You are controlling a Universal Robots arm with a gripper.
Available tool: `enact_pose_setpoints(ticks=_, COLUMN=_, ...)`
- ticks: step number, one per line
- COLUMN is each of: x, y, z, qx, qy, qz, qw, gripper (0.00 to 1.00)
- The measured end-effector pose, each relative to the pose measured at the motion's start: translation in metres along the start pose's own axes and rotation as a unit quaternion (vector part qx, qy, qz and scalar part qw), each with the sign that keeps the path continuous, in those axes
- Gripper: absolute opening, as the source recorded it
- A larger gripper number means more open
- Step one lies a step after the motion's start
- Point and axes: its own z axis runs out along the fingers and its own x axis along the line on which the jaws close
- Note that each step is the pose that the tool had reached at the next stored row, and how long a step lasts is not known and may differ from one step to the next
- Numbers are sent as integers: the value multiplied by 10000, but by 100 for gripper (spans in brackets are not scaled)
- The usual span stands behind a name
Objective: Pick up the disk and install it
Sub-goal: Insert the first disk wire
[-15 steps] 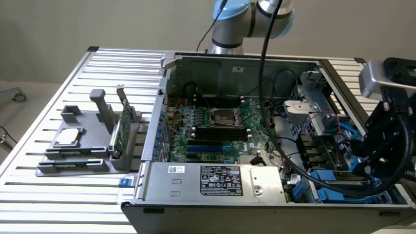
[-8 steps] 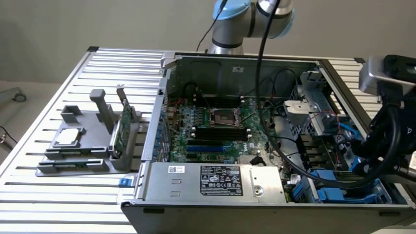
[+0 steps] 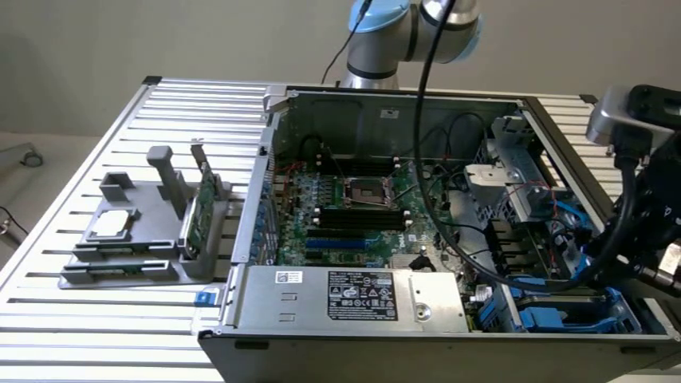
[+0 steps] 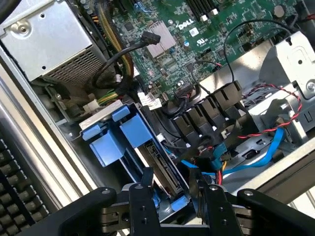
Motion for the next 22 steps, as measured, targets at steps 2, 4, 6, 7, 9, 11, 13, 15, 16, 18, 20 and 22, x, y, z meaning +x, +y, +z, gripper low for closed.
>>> enact_pose_setpoints(ticks=2, x=0, y=0, z=0, qx=14, qy=-5, qz=155, qw=9999, gripper=43)
enact_pose_setpoints(ticks=4, x=0, y=0, z=0, qx=29, qy=-11, qz=314, qw=9995, gripper=43)
enact_pose_setpoints(ticks=6, x=0, y=0, z=0, qx=43, qy=-16, qz=471, qw=9989, gripper=43)
enact_pose_setpoints(ticks=7, x=0, y=0, z=0, qx=50, qy=-19, qz=548, qw=9985, gripper=43)
enact_pose_setpoints(ticks=9, x=0, y=0, z=0, qx=64, qy=-24, qz=702, qw=9975, gripper=43)
enact_pose_setpoints(ticks=11, x=0, y=0, z=0, qx=78, qy=-30, qz=861, qw=9963, gripper=43)
enact_pose_setpoints(ticks=13, x=0, y=0, z=0, qx=93, qy=-35, qz=1017, qw=9948, gripper=43)
enact_pose_setpoints(ticks=15, x=0, y=0, z=0, qx=107, qy=-40, qz=1171, qw=9931, gripper=43)
enact_pose_setpoints(ticks=16, x=0, y=0, z=0, qx=114, qy=-43, qz=1247, qw=9921, gripper=43)
enact_pose_setpoints(ticks=18, x=0, y=0, z=0, qx=128, qy=-48, qz=1400, qw=9901, gripper=43)
enact_pose_setpoints(ticks=20, x=0, y=0, z=0, qx=142, qy=-54, qz=1560, qw=9876, gripper=43)
enact_pose_setpoints(ticks=22, x=0, y=0, z=0, qx=157, qy=-60, qz=1717, qw=9850, gripper=43)
